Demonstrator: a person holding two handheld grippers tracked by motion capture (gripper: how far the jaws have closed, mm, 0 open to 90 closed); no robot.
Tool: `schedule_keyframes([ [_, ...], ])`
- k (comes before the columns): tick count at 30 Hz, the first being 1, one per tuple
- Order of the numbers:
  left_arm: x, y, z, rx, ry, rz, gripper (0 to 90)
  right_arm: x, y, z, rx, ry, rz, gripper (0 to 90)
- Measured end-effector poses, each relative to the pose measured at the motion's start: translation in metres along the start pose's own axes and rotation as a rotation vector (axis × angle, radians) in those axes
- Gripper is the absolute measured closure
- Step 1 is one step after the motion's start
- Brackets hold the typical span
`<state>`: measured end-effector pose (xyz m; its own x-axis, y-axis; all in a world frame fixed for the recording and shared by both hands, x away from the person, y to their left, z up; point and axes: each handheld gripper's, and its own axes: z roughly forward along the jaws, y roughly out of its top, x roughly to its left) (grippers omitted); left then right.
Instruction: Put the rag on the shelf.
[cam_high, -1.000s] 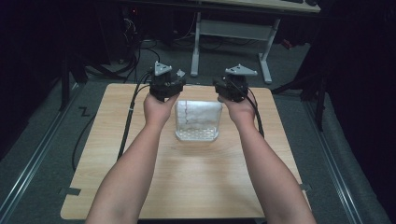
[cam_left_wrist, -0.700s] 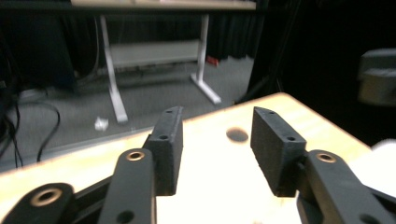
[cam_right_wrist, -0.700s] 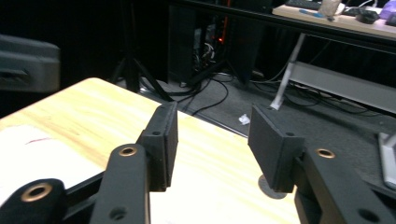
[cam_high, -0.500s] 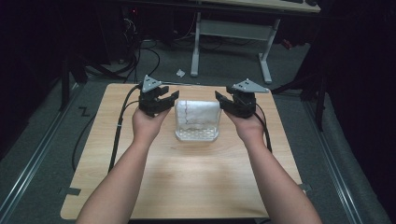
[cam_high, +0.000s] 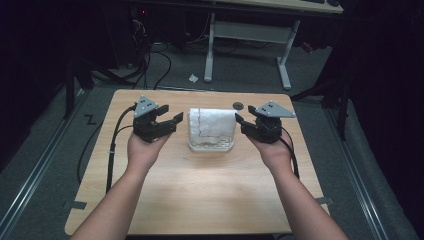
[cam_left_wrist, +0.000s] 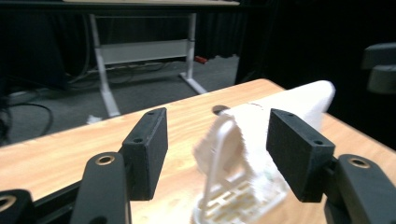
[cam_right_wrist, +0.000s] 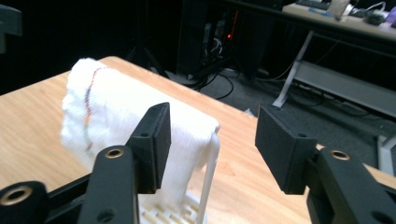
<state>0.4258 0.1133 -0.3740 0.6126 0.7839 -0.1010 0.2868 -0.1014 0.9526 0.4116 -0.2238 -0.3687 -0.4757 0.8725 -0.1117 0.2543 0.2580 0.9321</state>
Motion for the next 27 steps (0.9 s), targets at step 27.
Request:
schedule_keyframes([
  [27,-0.028,-0.142,-0.011,0.302,-0.114,0.036,35.8,0.029,-0.121,-0.016,0.172,0.014,-0.029,44.4],
])
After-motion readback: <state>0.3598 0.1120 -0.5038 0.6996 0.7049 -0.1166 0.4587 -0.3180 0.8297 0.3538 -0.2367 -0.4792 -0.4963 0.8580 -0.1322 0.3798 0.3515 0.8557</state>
